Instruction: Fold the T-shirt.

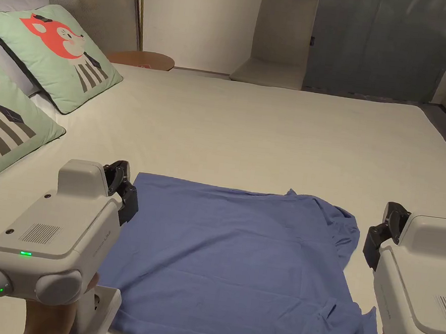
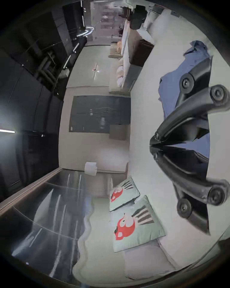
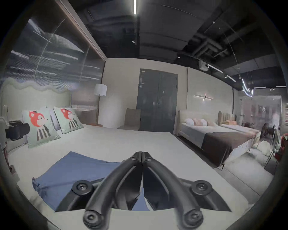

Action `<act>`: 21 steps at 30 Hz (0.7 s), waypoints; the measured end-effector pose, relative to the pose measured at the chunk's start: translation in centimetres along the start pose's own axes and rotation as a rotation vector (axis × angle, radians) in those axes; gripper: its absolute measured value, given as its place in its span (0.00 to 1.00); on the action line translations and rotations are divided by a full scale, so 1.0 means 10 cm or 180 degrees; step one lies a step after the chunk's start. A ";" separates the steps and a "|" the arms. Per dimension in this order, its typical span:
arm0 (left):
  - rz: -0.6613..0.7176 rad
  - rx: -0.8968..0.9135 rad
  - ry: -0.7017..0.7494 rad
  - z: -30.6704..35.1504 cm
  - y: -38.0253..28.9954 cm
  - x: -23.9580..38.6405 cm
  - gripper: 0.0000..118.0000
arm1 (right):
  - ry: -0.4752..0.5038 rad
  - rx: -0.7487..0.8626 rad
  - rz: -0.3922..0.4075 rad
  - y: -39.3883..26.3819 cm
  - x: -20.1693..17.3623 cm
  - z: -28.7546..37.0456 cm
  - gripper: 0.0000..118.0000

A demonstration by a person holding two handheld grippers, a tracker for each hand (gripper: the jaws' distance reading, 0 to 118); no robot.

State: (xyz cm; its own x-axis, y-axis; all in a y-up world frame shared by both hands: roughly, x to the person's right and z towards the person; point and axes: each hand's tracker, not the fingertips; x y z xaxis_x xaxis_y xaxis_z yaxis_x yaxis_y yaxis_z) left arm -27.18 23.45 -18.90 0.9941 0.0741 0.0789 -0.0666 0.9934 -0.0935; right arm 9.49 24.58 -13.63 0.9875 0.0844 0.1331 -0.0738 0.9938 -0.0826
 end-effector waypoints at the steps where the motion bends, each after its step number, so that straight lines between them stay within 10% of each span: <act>1: 0.0032 -0.0019 -0.0037 0.01 0.01 0.00 0.00 | 0.0006 0.0006 0.0013 0.00 0.00 0.00 0.01; 16: 0.0100 -0.1538 0.0165 -0.22 -0.46 -0.53 0.01 | 0.0088 -0.0162 -0.0004 -0.17 0.05 -0.08 0.01; 21: 0.0078 -0.1957 0.0187 -0.16 -0.82 -0.76 0.38 | 0.0120 -0.0267 0.0046 -0.20 0.06 -0.09 0.01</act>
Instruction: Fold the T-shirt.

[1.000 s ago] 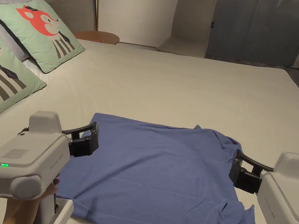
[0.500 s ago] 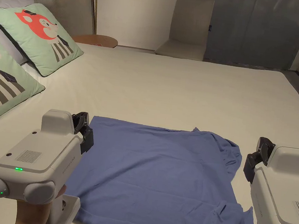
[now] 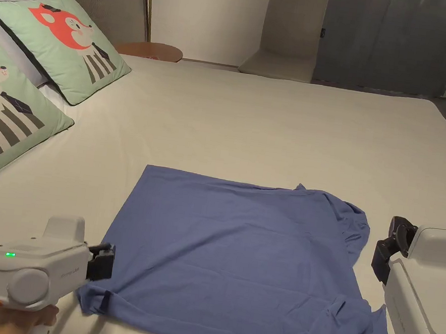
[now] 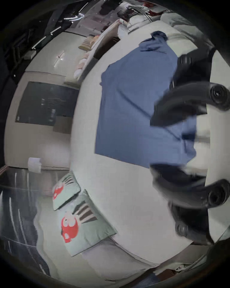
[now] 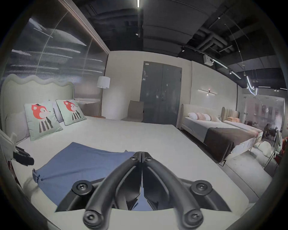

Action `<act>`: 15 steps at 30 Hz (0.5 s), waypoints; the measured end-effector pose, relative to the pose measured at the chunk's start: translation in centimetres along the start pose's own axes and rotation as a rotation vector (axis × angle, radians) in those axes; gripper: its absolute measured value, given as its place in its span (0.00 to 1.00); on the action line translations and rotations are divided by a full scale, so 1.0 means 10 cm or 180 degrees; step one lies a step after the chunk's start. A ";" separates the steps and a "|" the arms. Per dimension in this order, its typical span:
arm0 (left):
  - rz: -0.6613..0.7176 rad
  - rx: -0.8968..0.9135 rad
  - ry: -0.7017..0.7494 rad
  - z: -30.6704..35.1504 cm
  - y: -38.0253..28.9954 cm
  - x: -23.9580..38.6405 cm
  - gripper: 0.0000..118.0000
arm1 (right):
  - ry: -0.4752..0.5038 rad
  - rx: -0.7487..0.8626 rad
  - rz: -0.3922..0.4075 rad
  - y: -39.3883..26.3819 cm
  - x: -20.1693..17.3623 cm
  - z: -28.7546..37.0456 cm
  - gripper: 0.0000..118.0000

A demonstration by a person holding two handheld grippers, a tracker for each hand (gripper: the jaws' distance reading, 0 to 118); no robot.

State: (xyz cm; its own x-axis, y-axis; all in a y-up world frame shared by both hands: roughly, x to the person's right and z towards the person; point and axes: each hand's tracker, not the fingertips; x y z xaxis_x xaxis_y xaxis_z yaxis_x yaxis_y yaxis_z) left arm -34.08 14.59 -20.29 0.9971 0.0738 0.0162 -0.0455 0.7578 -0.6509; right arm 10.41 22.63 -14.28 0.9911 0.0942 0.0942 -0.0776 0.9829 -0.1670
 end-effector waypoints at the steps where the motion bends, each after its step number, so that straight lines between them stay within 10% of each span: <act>1: -0.0005 -0.0085 0.0027 -0.05 -0.05 -0.04 0.59 | 0.0003 -0.0020 0.0001 -0.01 0.00 -0.01 0.01; 3: 0.0058 -0.0226 0.0067 -0.13 -0.14 -0.10 0.85 | 0.0011 -0.0050 -0.0002 -0.04 0.01 -0.01 0.01; 7: 0.0056 -0.0351 0.0176 -0.29 -0.32 -0.16 0.86 | 0.0020 -0.0125 0.0016 -0.13 0.02 -0.04 0.01; 9: 0.0040 -0.0412 0.0149 -0.37 -0.41 -0.17 0.71 | 0.0026 -0.0163 0.0010 -0.17 0.03 -0.05 0.01; 12: -0.0012 -0.0581 0.0171 -0.48 -0.52 -0.12 0.13 | 0.0013 -0.0209 0.0000 -0.21 0.05 -0.04 0.01; 15: 0.0152 -0.0501 0.0027 -0.42 -0.57 -0.07 0.04 | -0.0007 -0.0271 0.0010 -0.28 0.10 -0.04 0.01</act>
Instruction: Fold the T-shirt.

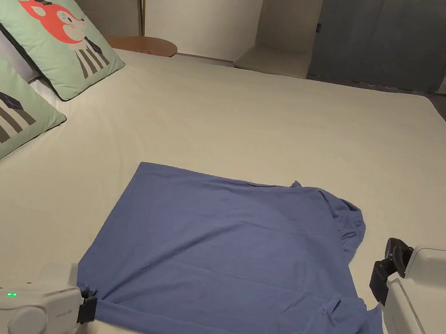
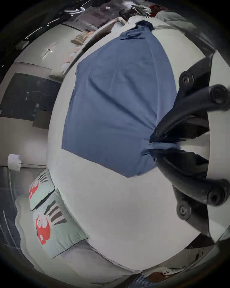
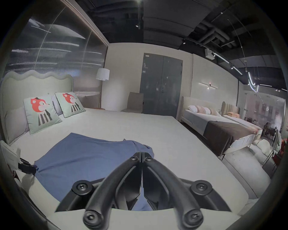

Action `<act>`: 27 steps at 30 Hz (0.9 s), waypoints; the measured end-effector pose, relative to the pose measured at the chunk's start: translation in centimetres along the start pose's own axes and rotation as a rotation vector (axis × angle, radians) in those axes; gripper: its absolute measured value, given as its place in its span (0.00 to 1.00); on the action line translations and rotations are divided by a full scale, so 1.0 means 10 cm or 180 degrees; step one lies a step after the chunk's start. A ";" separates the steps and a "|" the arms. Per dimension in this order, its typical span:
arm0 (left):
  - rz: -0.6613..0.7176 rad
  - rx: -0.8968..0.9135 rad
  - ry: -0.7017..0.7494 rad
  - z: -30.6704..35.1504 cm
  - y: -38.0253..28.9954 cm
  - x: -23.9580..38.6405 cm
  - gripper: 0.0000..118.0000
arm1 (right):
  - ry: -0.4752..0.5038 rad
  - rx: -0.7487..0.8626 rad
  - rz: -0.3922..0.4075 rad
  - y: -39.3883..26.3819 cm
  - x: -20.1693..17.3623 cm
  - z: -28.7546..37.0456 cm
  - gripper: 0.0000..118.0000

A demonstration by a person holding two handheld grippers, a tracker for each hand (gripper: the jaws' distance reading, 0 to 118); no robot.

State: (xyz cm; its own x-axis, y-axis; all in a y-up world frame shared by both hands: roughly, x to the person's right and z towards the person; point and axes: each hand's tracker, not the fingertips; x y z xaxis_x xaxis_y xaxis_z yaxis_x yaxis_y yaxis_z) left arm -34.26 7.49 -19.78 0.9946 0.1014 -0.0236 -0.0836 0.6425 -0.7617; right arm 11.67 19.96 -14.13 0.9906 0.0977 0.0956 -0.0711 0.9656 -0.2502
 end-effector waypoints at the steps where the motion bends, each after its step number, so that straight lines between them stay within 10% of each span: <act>1: -0.0043 0.0035 0.0064 0.03 0.00 0.02 0.04 | -0.0016 -0.0035 -0.0003 -0.04 0.02 -0.01 0.01; 4: -0.0223 0.0154 0.0120 0.10 0.02 0.04 0.04 | -0.0023 -0.0267 -0.0086 -0.20 0.11 -0.03 0.05; 7: -0.0254 0.0214 0.0096 0.18 0.04 0.04 0.04 | -0.0059 -0.0704 -0.0187 -0.46 0.17 -0.07 0.62; 12: -0.0170 0.0289 0.0054 0.26 0.06 0.03 0.04 | 0.0059 -0.1358 -0.0360 -1.00 0.21 -0.14 0.91; 18: -0.0161 0.0280 0.0070 0.25 0.05 0.04 0.04 | 0.0143 -0.1618 -0.0404 -1.30 0.15 -0.22 0.85; 22: -0.0116 0.0286 0.0078 0.24 0.04 0.02 0.04 | 0.0247 -0.1679 -0.0506 -1.37 0.18 -0.30 0.06; 27: 0.0046 0.0394 0.0017 0.30 0.12 0.01 0.04 | 0.0301 -0.1457 -0.0417 -1.11 0.15 -0.21 0.06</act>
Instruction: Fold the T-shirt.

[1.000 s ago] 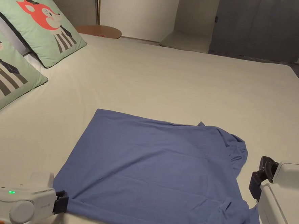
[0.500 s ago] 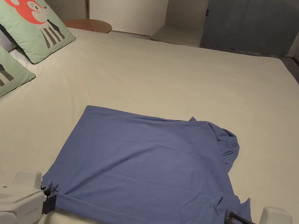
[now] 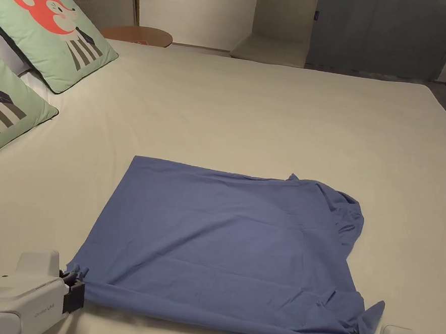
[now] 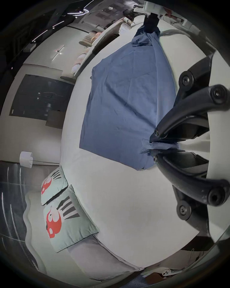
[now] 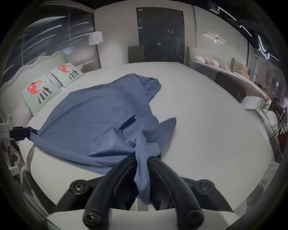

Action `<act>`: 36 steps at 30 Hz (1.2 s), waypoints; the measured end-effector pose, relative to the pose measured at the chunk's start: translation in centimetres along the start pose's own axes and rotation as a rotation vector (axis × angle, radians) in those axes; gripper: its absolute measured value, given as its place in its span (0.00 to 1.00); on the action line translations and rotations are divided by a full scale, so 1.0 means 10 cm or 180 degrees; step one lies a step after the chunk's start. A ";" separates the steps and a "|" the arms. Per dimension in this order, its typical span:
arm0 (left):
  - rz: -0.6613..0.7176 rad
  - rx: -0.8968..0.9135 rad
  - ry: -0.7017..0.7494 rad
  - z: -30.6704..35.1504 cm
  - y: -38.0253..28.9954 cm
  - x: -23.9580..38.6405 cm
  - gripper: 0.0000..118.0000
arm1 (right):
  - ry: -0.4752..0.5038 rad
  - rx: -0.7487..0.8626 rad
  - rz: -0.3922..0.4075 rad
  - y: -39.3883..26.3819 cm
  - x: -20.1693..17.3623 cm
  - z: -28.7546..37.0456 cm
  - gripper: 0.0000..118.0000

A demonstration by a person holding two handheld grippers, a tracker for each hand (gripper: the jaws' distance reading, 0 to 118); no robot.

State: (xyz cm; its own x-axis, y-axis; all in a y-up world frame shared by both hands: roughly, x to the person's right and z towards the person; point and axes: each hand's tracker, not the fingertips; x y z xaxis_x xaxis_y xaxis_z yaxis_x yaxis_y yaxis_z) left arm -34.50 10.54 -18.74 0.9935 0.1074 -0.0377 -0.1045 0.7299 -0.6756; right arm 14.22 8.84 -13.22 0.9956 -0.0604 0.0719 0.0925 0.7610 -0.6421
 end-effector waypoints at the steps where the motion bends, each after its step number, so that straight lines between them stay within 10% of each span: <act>1: 0.0032 0.0030 -0.0010 0.01 0.04 0.00 0.04 | 0.0009 0.0102 -0.0008 0.05 0.00 0.00 0.06; 14: -0.0115 0.0476 0.0048 -0.41 0.93 0.28 0.04 | -0.0047 0.0635 0.0224 1.08 -0.12 -0.44 0.06; 21: -0.0401 0.0277 0.0187 -1.14 1.16 0.42 0.04 | -0.0248 0.0297 0.0505 1.34 -0.17 -1.21 0.06; 32: -0.0453 -0.0272 0.0357 -1.73 1.02 0.44 0.05 | -0.0232 -0.0258 0.0277 1.21 -0.06 -1.72 0.07; 34: -0.0424 -0.0296 0.0344 -1.69 1.09 0.45 0.26 | -0.0195 -0.0243 0.0223 1.26 -0.06 -1.59 0.24; 36: -0.0350 -0.0256 0.0284 -1.57 1.16 0.46 0.62 | -0.0175 -0.0130 0.0157 1.34 -0.05 -1.42 0.61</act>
State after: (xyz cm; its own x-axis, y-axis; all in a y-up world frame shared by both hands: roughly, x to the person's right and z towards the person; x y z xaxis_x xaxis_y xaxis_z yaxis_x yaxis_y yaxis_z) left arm -30.45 8.92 -38.30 0.9992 -0.0331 -0.0231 0.0054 0.6771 -0.7359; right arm 15.15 9.86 -32.68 0.9967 0.0128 0.0805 0.0452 0.7352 -0.6764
